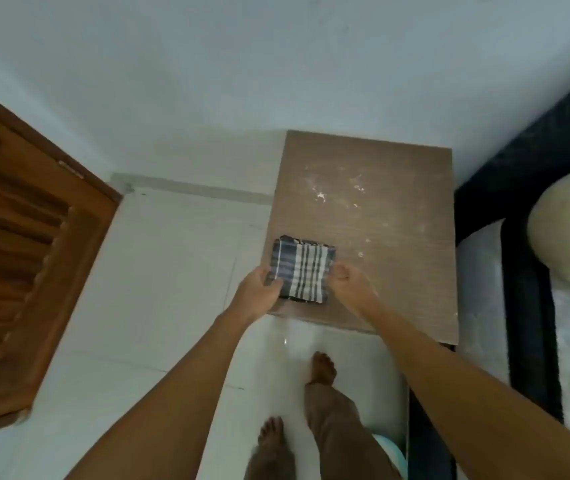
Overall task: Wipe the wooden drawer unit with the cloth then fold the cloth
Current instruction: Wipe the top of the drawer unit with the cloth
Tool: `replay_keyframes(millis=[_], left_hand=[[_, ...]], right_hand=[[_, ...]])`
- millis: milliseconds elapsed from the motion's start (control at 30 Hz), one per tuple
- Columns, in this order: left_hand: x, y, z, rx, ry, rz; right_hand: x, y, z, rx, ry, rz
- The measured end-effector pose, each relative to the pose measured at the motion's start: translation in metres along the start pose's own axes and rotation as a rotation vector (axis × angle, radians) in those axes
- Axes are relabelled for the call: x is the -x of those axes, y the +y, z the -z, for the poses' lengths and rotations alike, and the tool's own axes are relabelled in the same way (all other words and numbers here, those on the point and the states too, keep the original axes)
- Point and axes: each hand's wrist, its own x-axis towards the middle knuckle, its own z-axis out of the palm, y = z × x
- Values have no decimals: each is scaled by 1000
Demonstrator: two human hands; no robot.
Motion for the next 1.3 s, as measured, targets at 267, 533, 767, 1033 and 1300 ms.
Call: replay_keyframes(millis=[267,533,767,1033,1300], left_hand=[[-78,-7,-38,57,219,106],[-102,1,-37,126,163,239],[-91,25,-11,665,-246,202],[-88,60,-9,574,-222,60],[-159,63,-12,87,225,-51]], right_hand=[[-70,-8,-40,95,188,-45],[-77,-8,-43,-150,148,-144],[-56,-22,10,-713,-188,-73],[-59,-28,60,-648,-268,-124],[-116,-85,148,-247,104,138]])
